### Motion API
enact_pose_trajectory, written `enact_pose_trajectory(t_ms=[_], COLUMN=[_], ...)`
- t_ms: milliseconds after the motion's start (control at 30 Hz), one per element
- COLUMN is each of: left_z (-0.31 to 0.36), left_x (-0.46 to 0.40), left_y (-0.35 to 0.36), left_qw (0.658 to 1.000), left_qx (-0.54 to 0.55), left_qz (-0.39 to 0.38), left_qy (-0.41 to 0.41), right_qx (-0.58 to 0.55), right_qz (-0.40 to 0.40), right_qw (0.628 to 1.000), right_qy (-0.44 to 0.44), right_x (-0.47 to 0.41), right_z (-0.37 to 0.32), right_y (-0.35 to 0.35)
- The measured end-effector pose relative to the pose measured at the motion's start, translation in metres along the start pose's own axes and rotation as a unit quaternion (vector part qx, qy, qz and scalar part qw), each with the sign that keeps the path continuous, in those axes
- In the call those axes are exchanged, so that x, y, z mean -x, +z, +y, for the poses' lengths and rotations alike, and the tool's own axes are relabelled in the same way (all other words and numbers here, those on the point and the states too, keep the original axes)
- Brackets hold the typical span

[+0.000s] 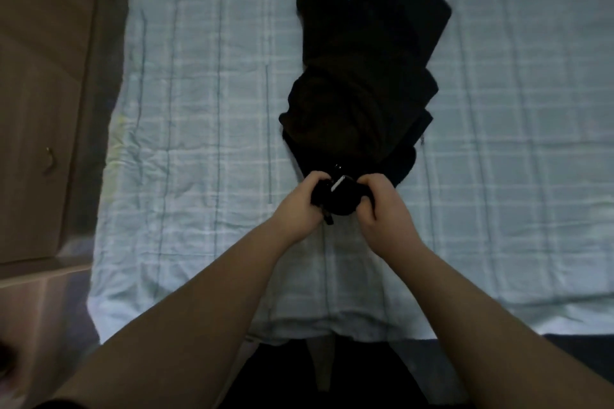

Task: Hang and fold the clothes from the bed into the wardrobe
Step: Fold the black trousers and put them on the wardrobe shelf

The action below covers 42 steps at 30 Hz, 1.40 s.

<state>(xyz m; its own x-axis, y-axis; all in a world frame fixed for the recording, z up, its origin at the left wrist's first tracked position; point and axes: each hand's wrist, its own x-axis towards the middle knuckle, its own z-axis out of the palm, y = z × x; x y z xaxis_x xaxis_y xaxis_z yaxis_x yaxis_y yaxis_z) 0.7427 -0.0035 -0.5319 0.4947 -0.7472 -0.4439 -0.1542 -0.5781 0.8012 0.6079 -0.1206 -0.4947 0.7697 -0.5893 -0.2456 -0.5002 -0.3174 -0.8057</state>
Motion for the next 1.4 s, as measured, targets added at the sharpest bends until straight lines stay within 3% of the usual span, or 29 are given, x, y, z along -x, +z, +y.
enact_pose_trajectory(t_ms=[267, 433, 533, 733, 833, 900, 967, 1067, 1167, 1267, 1400], left_z=[0.121, 0.207, 0.253, 0.326, 0.360, 0.384, 0.406, 0.429, 0.447, 0.461, 0.465], left_x=[0.052, 0.086, 0.101, 0.129, 0.147, 0.160, 0.174, 0.186, 0.196, 0.205, 0.196], left_y=[-0.106, -0.171, -0.201, -0.240, -0.257, -0.268, -0.278, -0.294, -0.306, -0.316, -0.337], left_qw=[0.995, 0.985, 0.974, 0.947, 0.935, 0.926, 0.920, 0.906, 0.895, 0.886, 0.903], left_qx=[0.012, -0.007, -0.029, -0.071, -0.030, -0.026, 0.000, 0.016, -0.026, -0.048, -0.077], left_qz=[0.056, 0.102, 0.139, 0.218, 0.248, 0.241, 0.231, 0.238, 0.224, 0.227, 0.230], left_qy=[0.081, 0.142, 0.177, 0.223, 0.253, 0.290, 0.316, 0.349, 0.386, 0.400, 0.355], right_qx=[-0.098, -0.248, -0.295, -0.244, -0.118, -0.009, 0.086, 0.110, 0.119, 0.024, -0.101], right_qz=[0.064, 0.024, -0.043, -0.133, -0.155, -0.086, 0.042, 0.211, 0.265, 0.223, 0.039], right_qw=[0.992, 0.967, 0.954, 0.954, 0.967, 0.978, 0.966, 0.920, 0.891, 0.916, 0.951], right_qy=[-0.042, -0.051, -0.040, -0.108, -0.162, -0.190, -0.239, -0.312, -0.349, -0.332, -0.289], right_x=[0.029, 0.018, 0.009, 0.009, 0.021, 0.028, 0.025, 0.018, 0.014, 0.018, 0.027], right_z=[-0.126, -0.205, -0.249, -0.317, -0.349, -0.372, -0.389, -0.410, -0.434, -0.459, -0.475], right_y=[-0.082, -0.150, -0.190, -0.246, -0.268, -0.278, -0.289, -0.311, -0.332, -0.351, -0.373])
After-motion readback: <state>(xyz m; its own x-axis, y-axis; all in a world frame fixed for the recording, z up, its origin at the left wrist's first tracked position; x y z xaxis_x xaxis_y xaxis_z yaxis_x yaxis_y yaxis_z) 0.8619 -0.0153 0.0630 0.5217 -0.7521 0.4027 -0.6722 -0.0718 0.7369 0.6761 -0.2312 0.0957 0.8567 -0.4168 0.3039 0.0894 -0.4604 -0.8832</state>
